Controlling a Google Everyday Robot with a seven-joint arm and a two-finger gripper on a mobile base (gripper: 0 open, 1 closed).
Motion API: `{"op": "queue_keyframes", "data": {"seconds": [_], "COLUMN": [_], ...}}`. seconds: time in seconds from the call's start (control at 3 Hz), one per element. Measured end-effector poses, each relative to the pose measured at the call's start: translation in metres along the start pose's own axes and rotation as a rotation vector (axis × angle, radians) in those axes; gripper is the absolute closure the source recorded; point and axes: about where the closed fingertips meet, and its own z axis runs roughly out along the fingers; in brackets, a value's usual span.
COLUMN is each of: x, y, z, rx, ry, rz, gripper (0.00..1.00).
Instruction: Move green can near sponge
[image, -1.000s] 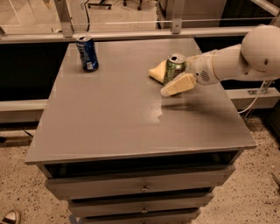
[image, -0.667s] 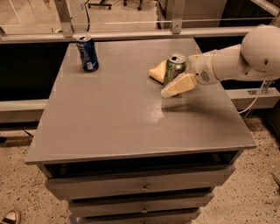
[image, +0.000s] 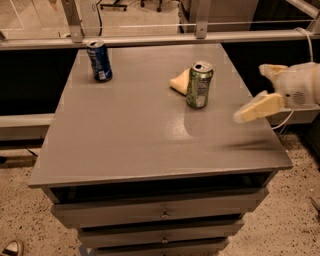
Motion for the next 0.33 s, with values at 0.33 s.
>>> {"op": "queue_keyframes", "data": {"seconds": [0.33], "x": [0.0114], "y": [0.0009], "z": [-0.0229], "rx": [0.012], "ry": [0.001], "rz": [0.004], "gripper": [0.00]}}
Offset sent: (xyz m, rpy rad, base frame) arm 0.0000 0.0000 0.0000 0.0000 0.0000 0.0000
